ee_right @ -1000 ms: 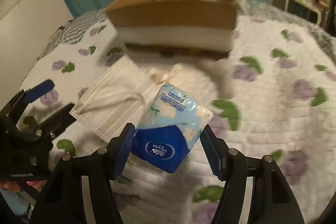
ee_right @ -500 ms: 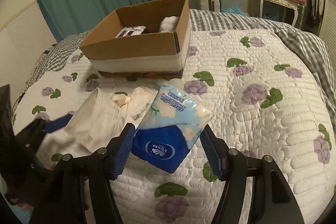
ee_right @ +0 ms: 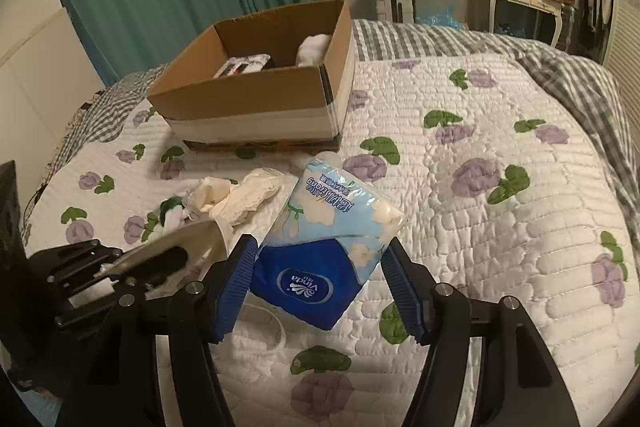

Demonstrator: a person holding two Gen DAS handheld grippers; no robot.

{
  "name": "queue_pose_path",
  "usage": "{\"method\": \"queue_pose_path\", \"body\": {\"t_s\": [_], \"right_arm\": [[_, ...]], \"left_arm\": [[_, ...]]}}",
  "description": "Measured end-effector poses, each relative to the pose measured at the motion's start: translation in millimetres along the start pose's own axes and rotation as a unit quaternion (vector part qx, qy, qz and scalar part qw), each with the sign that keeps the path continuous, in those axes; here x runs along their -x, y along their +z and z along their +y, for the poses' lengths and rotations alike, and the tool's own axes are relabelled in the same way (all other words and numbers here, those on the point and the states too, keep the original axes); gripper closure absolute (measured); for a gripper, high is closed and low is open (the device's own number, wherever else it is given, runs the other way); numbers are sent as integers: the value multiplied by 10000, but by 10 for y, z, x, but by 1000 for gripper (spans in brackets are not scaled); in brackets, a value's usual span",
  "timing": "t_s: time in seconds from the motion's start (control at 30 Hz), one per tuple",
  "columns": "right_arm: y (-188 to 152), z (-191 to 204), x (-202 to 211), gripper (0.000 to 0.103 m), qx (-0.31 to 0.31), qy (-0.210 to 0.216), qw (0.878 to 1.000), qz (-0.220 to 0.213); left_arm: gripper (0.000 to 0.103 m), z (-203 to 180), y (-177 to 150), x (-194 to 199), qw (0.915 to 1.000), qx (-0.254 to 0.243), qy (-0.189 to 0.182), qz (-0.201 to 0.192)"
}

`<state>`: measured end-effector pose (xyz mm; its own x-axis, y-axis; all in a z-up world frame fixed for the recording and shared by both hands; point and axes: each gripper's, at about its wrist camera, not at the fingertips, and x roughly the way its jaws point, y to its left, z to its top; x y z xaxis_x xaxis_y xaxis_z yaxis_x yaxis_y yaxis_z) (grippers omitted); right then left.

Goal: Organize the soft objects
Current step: 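Grasp the blue tissue pack with the right tool while the left tool grasps the white face mask, then carry both items into the cardboard box and open both tools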

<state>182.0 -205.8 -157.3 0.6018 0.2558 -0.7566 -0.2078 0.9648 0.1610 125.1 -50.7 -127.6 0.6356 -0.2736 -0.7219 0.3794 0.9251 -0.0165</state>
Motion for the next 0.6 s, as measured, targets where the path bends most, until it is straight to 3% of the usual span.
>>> {"method": "queue_pose_path", "body": {"t_s": [0.3, 0.6], "right_arm": [[134, 96, 421, 39, 138, -35, 9991, -398], [786, 372, 823, 39, 696, -38, 9933, -917]], "left_arm": [[101, 80, 300, 397, 9992, 17, 194, -348], [101, 444, 937, 689, 9955, 246, 378, -831]]}}
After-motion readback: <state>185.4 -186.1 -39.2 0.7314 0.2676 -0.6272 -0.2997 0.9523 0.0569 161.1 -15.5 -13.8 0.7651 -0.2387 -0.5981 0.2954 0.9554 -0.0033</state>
